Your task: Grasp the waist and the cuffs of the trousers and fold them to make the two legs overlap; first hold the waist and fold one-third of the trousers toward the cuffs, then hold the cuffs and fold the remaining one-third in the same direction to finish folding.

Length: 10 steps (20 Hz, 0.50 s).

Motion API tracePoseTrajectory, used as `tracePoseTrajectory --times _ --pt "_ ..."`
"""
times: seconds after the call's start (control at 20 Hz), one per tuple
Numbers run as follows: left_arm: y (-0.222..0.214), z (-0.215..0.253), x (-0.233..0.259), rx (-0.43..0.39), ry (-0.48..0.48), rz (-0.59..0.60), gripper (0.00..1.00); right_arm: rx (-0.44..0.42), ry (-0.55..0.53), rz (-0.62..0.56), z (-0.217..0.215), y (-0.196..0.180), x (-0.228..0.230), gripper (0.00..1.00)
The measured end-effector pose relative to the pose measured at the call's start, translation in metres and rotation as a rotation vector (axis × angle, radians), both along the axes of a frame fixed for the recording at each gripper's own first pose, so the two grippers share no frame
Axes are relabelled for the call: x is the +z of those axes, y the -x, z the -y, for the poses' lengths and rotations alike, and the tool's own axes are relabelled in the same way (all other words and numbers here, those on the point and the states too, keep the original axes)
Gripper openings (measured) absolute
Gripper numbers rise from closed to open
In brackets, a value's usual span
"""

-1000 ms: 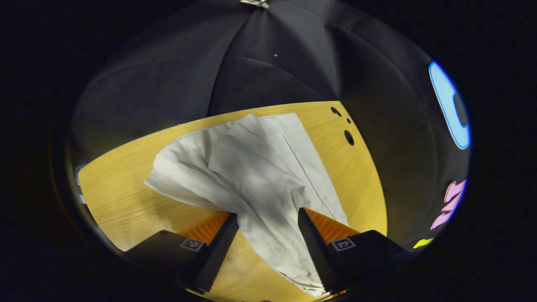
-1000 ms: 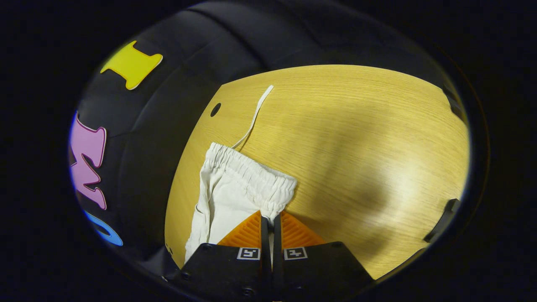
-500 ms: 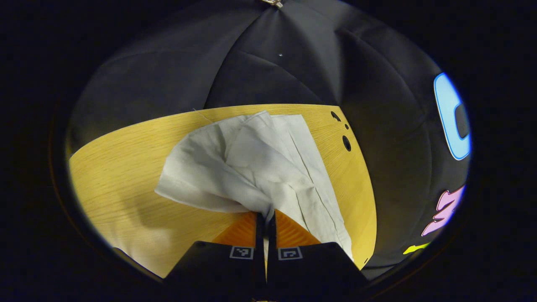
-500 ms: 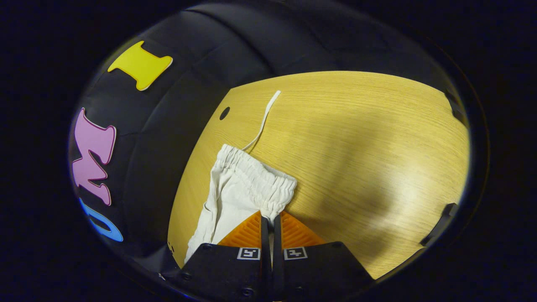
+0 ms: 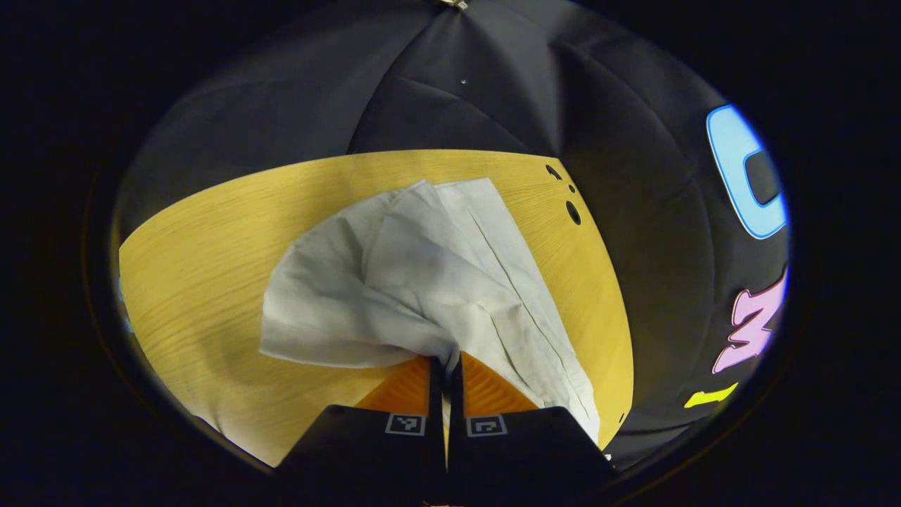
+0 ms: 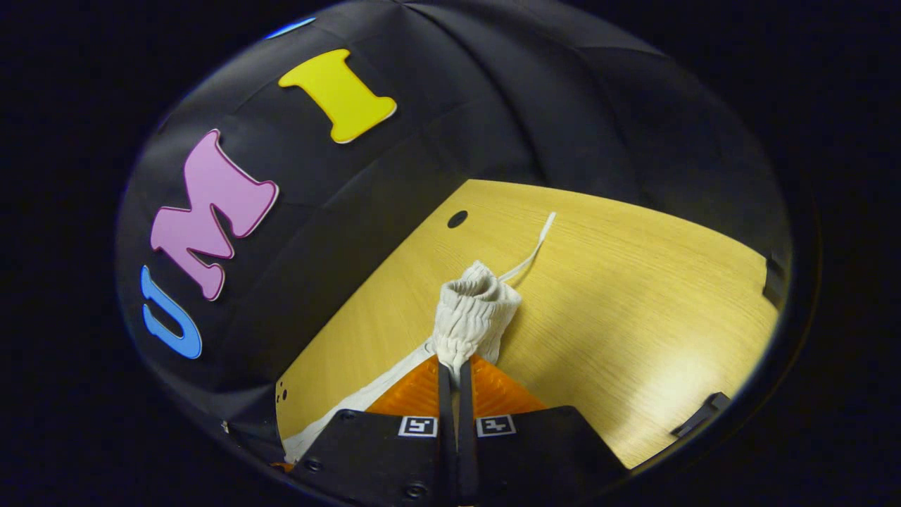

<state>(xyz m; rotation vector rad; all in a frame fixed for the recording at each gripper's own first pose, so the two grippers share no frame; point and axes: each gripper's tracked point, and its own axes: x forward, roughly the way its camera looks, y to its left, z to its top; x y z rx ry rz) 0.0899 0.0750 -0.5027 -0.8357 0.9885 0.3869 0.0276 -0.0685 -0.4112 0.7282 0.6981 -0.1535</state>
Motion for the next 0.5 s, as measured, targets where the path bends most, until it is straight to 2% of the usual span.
tracePoseTrajectory --times 0.2,0.35,0.5 --pt "0.000 -0.001 0.004 -0.067 -0.019 -0.003 0.07 0.150 0.118 0.090 -0.019 0.010 0.045 0.05" --pt "-0.002 -0.003 0.004 -0.095 -0.014 -0.002 0.07 0.329 0.228 0.168 -0.051 0.011 0.077 0.05" --pt "-0.001 -0.003 0.006 -0.072 0.015 0.015 0.07 0.518 0.300 0.233 -0.108 0.019 0.095 0.05"
